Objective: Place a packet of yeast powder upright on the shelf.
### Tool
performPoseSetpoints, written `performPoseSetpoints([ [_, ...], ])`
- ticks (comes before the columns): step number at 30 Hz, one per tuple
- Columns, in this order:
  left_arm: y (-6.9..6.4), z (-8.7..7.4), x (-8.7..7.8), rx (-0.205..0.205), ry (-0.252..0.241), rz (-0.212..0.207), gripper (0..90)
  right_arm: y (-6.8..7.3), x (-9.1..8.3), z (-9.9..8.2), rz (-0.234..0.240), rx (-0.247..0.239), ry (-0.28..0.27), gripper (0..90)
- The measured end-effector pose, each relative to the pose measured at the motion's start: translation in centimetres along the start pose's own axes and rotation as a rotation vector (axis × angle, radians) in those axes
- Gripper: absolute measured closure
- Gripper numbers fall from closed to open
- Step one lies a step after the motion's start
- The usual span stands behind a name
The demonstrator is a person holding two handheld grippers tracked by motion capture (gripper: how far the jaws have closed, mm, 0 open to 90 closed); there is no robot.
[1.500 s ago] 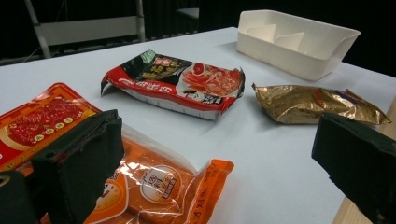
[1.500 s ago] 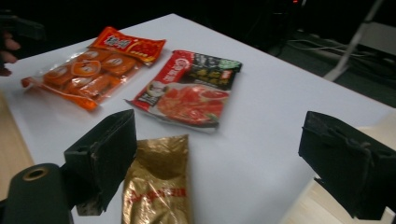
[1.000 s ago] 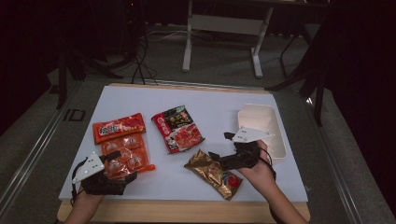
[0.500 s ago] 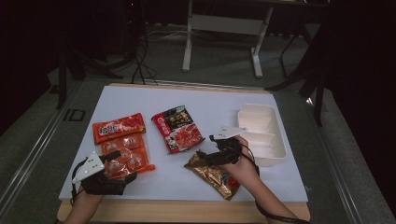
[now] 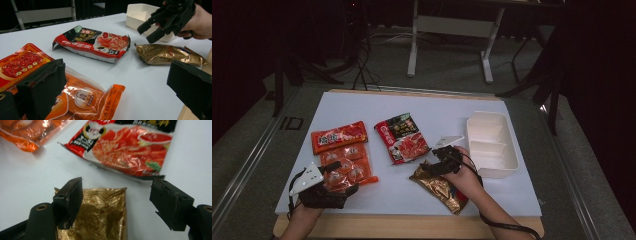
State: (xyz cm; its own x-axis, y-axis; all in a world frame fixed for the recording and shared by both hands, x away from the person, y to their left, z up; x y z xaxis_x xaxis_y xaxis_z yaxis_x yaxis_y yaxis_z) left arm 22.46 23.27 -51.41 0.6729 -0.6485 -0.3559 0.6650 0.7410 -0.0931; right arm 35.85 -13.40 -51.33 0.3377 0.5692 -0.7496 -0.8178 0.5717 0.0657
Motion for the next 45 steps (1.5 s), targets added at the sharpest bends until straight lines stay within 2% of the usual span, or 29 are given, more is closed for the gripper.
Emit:
performPoseSetpoints([
  [3, 0.0, 0.0, 0.0, 0.003, 0.003, 0.002, 1.9, -0.1, 0.7, -0.2, -0.012, -0.002, 0.021, 26.3],
  [8, 0.1, 0.0, 0.1, -0.002, 0.004, 0.002, 1.9, -0.2, 1.6, -0.3, -0.005, -0.001, 0.047, 35.5],
  [13, 0.1, 0.0, 0.1, -0.003, 0.003, 0.0, 1.9, 0.0, 2.5, -0.3, -0.015, -0.014, 0.094, 39.7],
  [17, 0.1, 0.0, 0.1, -0.006, 0.004, -0.002, 1.9, 0.1, 3.0, -0.5, -0.004, -0.001, 0.142, 42.7],
  [25, 0.0, 0.0, 0.1, -0.004, 0.008, -0.003, 1.9, 0.7, 3.2, -0.6, -0.018, -0.025, 0.17, 51.0],
  [28, 0.0, 0.0, 0.1, -0.003, 0.005, -0.002, 1.9, 1.2, 3.2, -0.4, -0.045, -0.043, 0.193, 61.3],
  [30, 0.0, 0.0, 0.2, -0.001, 0.011, -0.002, 1.9, 1.2, 3.1, -0.2, -0.048, -0.055, 0.22, 78.9],
  [35, 0.0, 0.0, 0.2, 0.0, 0.013, -0.002, 1.9, 1.2, 3.1, 0.0, -0.036, -0.056, 0.238, 87.3],
  [40, 0.0, 0.0, 0.1, -0.002, 0.008, -0.002, 1.9, 1.3, 2.6, 0.2, -0.034, -0.065, 0.225, 89.3],
  [42, 0.1, -0.1, 0.1, 0.0, 0.013, -0.002, 1.9, 1.4, 1.8, 0.4, -0.029, -0.07, 0.199, 89.4],
  [43, 0.1, 0.0, 0.1, -0.006, 0.008, -0.003, 1.9, 1.4, 1.0, 0.6, -0.042, -0.073, 0.176, 89.4],
  [44, 0.1, 0.0, 0.1, -0.007, 0.006, -0.003, 1.9, 1.4, 1.0, 0.6, -0.042, -0.073, 0.176, 89.4],
  [45, 0.1, 0.0, 0.2, -0.006, 0.006, -0.002, 1.9, 1.3, 0.2, 0.8, -0.03, -0.059, 0.154, 89.5],
])
Point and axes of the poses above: each handheld gripper's, and its own axes: x roughly forward along the jaws, z roughly out of its top, y roughly to its left, the point moved 1 cm from there along x, roughly forward along the jaws, and after that the axes turned 3 degrees about y, right-handed, at the moved point
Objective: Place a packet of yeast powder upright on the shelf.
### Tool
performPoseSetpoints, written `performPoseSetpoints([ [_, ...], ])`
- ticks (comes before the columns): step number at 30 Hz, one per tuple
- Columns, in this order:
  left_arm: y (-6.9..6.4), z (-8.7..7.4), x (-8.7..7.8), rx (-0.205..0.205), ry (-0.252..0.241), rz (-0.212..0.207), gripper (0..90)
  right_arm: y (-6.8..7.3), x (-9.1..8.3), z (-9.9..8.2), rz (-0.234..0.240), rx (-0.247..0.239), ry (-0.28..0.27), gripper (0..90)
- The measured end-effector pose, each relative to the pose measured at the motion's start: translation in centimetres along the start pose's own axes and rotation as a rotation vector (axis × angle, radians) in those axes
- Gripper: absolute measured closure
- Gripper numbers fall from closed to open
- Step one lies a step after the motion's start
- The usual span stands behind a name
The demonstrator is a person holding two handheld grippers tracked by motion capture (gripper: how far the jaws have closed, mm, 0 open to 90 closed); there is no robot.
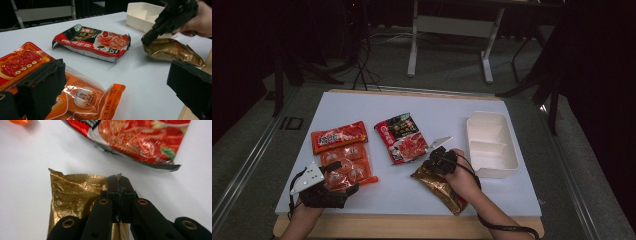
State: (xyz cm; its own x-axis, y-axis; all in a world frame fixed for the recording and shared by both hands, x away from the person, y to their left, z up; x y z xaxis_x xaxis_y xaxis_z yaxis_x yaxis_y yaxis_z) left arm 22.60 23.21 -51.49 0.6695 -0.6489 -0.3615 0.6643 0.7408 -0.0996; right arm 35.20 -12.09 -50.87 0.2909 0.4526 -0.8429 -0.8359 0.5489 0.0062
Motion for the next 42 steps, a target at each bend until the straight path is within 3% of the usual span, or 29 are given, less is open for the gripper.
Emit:
performPoseSetpoints([
  [7, -0.1, 0.0, 0.1, 0.009, 0.01, 0.0, 1.9, -0.1, -2.3, 0.0, -0.004, 0.004, -0.064, 89.6],
  [10, 0.0, 0.0, 0.1, 0.006, 0.008, 0.0, 1.9, -0.3, -4.0, 0.0, 0.0, 0.022, -0.125, 89.7],
  [14, -0.1, -0.1, 0.2, 0.01, 0.013, -0.001, 1.9, -0.3, -5.0, -0.1, 0.011, 0.037, -0.163, 89.7],
  [28, -0.2, 0.0, 0.2, 0.007, 0.011, -0.002, 1.9, 0.9, -8.3, -0.5, 0.052, 0.04, -0.257, 89.8],
  [34, -0.2, 0.0, 0.3, 0.01, 0.013, -0.002, 1.9, 0.9, -10.4, 0.0, 0.066, 0.045, -0.321, 90.0],
  [42, -0.2, -0.1, 0.4, 0.007, 0.017, -0.002, 1.9, 0.7, -13.0, 1.2, 0.046, 0.034, -0.407, 90.0],
])
Point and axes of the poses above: each handheld gripper's, and its own axes: x roughly forward along the jaws, z roughly out of its top, y roughly to its left, the point moved 1 cm from there along x, roughly forward along the jaws, and after that the axes turned 3 degrees about y, right-handed, at the moved point
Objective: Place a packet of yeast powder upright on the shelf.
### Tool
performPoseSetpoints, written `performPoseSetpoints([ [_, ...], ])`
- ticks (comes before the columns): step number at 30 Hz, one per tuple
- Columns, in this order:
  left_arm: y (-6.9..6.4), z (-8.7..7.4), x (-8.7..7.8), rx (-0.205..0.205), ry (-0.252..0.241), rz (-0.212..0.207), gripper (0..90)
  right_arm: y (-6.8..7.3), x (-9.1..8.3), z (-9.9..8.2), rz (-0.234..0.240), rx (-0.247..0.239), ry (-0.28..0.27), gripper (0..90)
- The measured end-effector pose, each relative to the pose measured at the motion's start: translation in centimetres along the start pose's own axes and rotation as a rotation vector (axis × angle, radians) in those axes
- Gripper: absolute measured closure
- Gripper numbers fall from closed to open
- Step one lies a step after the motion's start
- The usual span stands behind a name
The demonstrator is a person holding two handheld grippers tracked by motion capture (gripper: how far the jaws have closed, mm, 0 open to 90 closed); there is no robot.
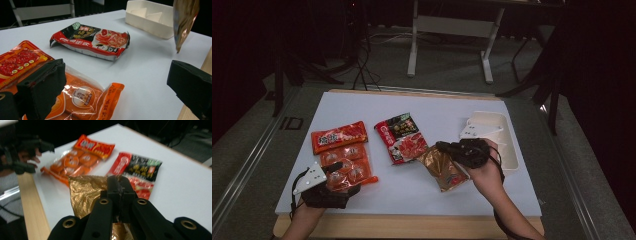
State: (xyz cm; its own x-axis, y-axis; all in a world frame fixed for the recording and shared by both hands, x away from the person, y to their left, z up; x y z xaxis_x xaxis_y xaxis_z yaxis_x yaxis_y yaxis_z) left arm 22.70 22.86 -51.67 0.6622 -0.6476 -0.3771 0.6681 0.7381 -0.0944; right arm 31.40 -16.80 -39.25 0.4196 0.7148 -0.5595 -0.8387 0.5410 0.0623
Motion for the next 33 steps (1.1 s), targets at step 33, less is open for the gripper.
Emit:
performPoseSetpoints([
  [33, 0.0, 0.0, -0.1, -0.004, -0.009, 0.0, 1.9, -7.3, -3.5, 5.8, -0.139, 0.07, -0.171, 89.9],
])
Point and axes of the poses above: each handheld gripper's, and its own axes: x roughly forward along the jaws, z roughly out of its top, y roughly to its left, the point moved 1 cm from there along x, roughly forward along the jaws, and after that the axes turned 3 degrees about y, right-handed, at the moved point
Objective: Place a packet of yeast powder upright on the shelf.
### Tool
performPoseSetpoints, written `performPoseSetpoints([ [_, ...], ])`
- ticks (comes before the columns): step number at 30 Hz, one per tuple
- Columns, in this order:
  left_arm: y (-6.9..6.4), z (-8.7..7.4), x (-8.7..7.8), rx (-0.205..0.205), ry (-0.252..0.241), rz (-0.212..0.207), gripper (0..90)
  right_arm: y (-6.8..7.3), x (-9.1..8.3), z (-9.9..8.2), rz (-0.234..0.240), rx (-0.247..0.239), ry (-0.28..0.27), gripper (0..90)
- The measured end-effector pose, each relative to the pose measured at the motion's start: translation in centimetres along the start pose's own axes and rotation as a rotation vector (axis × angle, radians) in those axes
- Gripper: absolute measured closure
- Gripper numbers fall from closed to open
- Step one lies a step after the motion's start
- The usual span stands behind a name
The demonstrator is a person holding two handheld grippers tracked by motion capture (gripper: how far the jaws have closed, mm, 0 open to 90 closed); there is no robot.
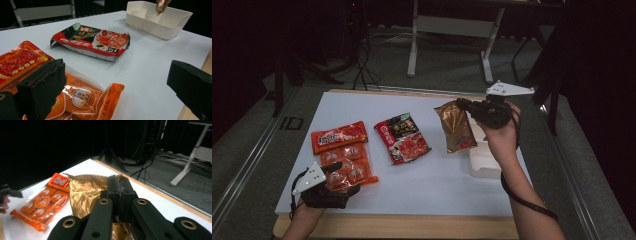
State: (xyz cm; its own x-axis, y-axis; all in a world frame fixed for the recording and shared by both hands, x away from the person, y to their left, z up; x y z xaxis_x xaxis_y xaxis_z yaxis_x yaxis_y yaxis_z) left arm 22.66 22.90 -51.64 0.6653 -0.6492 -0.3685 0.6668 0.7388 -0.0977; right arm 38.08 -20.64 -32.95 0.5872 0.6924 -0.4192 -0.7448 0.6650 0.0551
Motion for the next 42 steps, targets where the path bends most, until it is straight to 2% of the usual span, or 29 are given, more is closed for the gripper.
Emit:
performPoseSetpoints([
  [2, 0.0, 0.0, 0.0, -0.002, 0.002, -0.002, 1.9, 0.0, 0.0, 0.0, 0.0, 0.0, 0.0, 89.9],
  [3, 0.0, 0.0, 0.1, -0.002, 0.003, -0.006, 1.9, -1.0, -0.2, 0.3, -0.024, 0.003, -0.004, 89.9],
  [8, 0.0, 0.0, 0.0, -0.004, 0.001, -0.005, 1.9, -2.1, -0.4, 0.5, -0.049, 0.016, -0.006, 89.9],
  [9, 0.1, 0.0, 0.0, -0.008, -0.001, -0.002, 1.9, -2.9, -0.5, 0.6, -0.066, 0.027, -0.01, 89.9],
  [20, 0.1, -0.1, 0.1, -0.009, 0.004, -0.001, 1.9, -6.5, -0.8, 0.6, -0.127, 0.094, -0.034, 89.8],
  [42, 0.0, -0.4, -0.4, -0.024, 0.001, 0.019, 1.9, -12.6, 0.2, 0.2, -0.248, 0.175, -0.066, 89.7],
])
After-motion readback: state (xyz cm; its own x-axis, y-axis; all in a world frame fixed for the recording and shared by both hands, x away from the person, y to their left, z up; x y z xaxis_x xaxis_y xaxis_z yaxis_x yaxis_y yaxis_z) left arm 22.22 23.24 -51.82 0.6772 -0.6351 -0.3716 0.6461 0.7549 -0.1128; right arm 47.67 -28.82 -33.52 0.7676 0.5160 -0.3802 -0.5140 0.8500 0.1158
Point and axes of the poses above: each handheld gripper's, and its own axes: x roughly forward along the jaws, z roughly out of its top, y roughly to its left, the point moved 1 cm from there along x, roughly forward along the jaws, and after that the axes turned 3 degrees about y, right-handed, at the moved point
